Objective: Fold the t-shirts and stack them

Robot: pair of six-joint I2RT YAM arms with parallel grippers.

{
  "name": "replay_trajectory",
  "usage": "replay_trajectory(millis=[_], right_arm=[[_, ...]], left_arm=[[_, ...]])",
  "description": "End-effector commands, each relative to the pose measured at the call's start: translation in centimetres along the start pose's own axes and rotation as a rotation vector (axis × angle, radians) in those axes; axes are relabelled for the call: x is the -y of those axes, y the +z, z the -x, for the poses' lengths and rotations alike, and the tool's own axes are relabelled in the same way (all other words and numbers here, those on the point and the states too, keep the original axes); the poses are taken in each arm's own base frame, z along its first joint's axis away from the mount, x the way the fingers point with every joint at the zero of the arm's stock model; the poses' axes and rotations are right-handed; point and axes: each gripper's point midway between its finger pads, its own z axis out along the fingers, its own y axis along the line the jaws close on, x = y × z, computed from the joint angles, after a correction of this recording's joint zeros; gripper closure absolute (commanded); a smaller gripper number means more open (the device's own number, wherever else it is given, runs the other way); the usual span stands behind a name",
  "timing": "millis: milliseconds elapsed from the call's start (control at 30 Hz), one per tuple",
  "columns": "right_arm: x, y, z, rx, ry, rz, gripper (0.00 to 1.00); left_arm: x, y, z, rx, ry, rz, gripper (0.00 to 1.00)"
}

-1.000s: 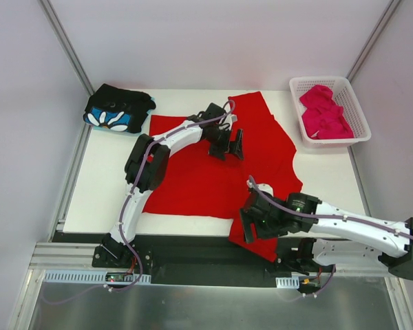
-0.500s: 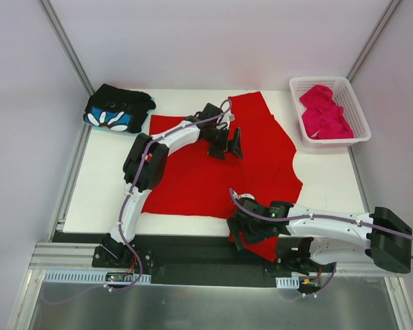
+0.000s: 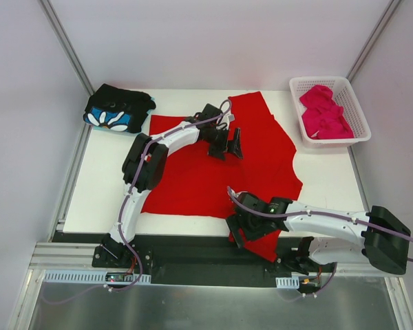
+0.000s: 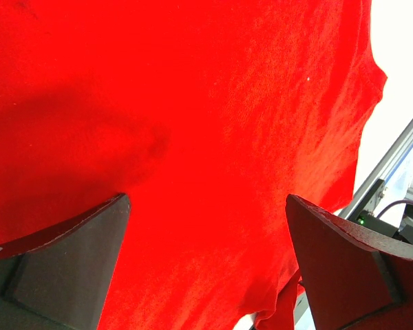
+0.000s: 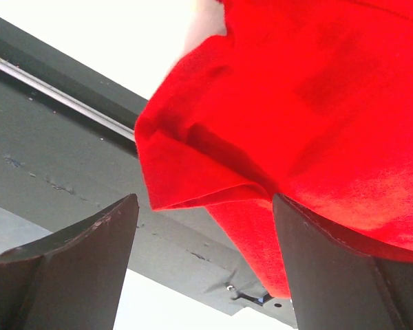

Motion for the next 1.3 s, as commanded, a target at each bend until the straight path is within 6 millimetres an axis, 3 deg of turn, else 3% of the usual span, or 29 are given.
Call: replay_trajectory(millis=[0, 267, 567, 833, 967, 1100, 1267], right_arm=[[1.2, -0.3, -0.3, -0.019, -0.022, -0.032, 0.18], [2.9, 0.7, -1.2, -0.062, 0.009, -0.055, 0.17], [1.9, 1.4, -2.0, -0.116, 0.036, 0.004, 0.18], [-0.9, -0.2, -2.2, -0.157, 0.063, 0.111, 0.18], [-3.3, -2.8, -0.8, -0.139, 0.062, 0.189, 0.17], [-6.0, -5.7, -1.1, -0.175, 0.055, 0.253, 0.16], [-9.1, -6.9, -3.4, -0.248, 0.053, 0.357, 0.16]], left_arm=[[-2.1, -0.4, -1.1, -0.019, -0.026, 0.085, 0.01], [-1.8, -0.7, -0.9, -0.010, -0.020, 0.084, 0.01], [-2.0, -1.1, -1.0, -0.007, -0.023, 0.090, 0.01], [-2.3, -1.4, -0.8, 0.000, -0.027, 0.095, 0.01], [-2.4, -1.2, -0.7, 0.000, -0.032, 0.095, 0.01], [-2.5, -1.1, -0.7, -0.001, -0.035, 0.097, 0.01], [-2.4, -1.2, -0.6, 0.004, -0.036, 0.098, 0.01]])
